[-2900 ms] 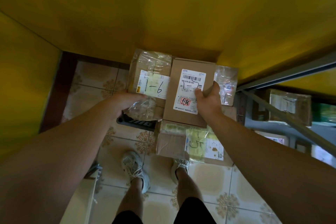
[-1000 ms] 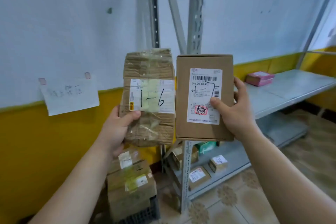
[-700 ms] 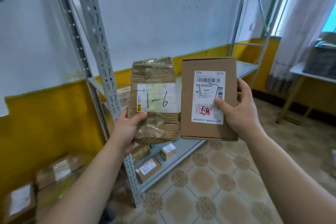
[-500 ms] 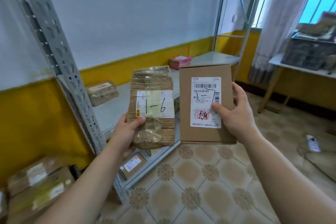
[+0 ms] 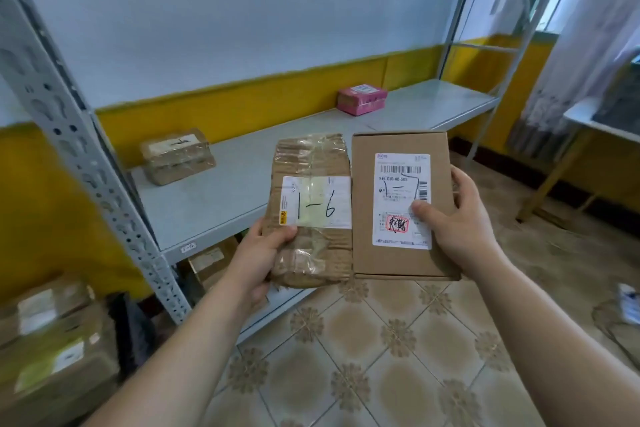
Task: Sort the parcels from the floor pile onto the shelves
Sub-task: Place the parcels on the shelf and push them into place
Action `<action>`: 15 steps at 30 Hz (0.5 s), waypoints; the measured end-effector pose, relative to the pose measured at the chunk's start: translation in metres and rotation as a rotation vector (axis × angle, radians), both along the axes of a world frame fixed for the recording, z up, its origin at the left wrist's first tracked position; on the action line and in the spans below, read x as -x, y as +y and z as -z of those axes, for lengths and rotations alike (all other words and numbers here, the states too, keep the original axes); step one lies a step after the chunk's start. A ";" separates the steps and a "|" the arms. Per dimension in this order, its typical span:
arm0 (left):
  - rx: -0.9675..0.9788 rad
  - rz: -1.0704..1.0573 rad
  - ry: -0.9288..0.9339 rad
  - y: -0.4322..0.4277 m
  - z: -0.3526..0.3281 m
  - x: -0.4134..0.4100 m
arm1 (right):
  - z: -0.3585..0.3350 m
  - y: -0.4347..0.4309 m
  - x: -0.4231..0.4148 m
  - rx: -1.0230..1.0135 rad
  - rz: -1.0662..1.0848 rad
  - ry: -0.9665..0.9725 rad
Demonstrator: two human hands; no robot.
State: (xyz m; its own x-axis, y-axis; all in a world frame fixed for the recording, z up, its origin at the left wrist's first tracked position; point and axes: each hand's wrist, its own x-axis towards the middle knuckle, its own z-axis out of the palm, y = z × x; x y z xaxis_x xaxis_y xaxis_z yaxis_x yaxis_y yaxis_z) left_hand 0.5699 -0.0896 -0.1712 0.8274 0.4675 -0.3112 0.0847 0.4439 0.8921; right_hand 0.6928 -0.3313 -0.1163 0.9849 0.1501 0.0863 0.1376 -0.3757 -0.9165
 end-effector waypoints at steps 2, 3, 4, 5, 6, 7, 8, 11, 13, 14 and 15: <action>-0.005 -0.031 0.007 0.007 0.002 -0.020 | 0.000 0.011 -0.025 0.009 -0.024 0.010; -0.009 -0.050 0.007 0.010 0.002 -0.029 | 0.001 0.016 -0.038 0.013 -0.038 0.011; -0.017 -0.070 0.006 0.012 0.002 -0.037 | 0.002 0.021 -0.050 0.018 -0.054 0.017; -0.025 -0.093 0.007 0.014 0.002 -0.044 | 0.003 0.026 -0.061 0.017 -0.077 0.027; -0.033 -0.116 0.012 0.016 0.001 -0.049 | 0.005 0.031 -0.072 0.015 -0.103 0.040; -0.039 -0.140 0.020 0.018 0.002 -0.053 | 0.007 0.036 -0.082 0.017 -0.130 0.047; -0.041 -0.163 0.028 0.019 0.003 -0.056 | 0.008 0.041 -0.092 0.018 -0.160 0.055; -0.045 -0.234 0.042 0.021 0.007 -0.065 | 0.014 0.054 -0.122 0.028 -0.263 0.073; -0.051 -0.307 0.051 0.015 0.010 -0.071 | 0.019 0.061 -0.142 0.056 -0.353 0.095; -0.056 -0.338 0.054 0.009 0.011 -0.073 | 0.021 0.063 -0.151 0.077 -0.404 0.102; -0.063 -0.367 0.055 0.001 0.013 -0.075 | 0.023 0.064 -0.159 0.090 -0.454 0.104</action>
State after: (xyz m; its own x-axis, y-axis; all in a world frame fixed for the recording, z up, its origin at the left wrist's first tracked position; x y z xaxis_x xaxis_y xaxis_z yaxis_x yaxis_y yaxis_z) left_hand 0.6449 -0.0887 -0.1846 0.5841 0.7494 -0.3118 -0.0214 0.3983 0.9170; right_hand 0.8518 -0.2678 -0.1392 0.8208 0.5697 -0.0422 0.2158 -0.3776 -0.9005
